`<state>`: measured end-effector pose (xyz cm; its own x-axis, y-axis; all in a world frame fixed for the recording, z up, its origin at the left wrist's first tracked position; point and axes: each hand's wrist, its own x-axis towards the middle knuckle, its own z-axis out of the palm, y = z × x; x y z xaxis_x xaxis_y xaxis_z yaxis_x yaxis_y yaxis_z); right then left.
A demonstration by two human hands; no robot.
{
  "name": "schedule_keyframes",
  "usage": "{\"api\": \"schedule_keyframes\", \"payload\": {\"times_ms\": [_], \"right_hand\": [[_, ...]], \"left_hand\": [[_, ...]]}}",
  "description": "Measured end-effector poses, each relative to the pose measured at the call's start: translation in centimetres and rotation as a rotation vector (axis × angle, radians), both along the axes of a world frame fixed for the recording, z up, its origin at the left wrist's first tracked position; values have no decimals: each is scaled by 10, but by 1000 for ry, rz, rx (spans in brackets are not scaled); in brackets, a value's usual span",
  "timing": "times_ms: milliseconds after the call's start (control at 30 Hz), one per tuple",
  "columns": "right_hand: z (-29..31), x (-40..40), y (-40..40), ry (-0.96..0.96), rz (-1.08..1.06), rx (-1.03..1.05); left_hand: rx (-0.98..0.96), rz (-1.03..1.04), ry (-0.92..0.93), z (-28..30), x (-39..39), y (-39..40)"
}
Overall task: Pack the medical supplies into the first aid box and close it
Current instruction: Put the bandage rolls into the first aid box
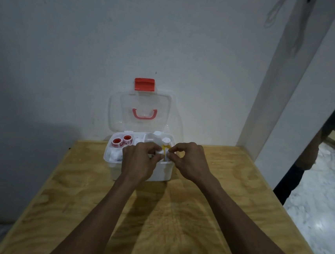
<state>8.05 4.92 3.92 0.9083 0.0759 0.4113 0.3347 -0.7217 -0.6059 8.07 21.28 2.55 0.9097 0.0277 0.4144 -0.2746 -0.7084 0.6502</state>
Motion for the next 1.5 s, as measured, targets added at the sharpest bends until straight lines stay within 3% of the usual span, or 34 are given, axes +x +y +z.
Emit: {"api": "schedule_keyframes", "payload": {"times_ms": [200,1000,1233,1500], "right_hand": [[2,-1,-1,18,23,-59],[8,-2,-7,19,5,-32],[22,10,-4,-52,1,65],[66,69,21,-125,-68,205]], "left_hand": [[89,-15,23,3,-1,1],[40,-30,31,5,-7,4],[-51,-7,-80,22,-7,14],[-93,176,-215,63,38,56]]}}
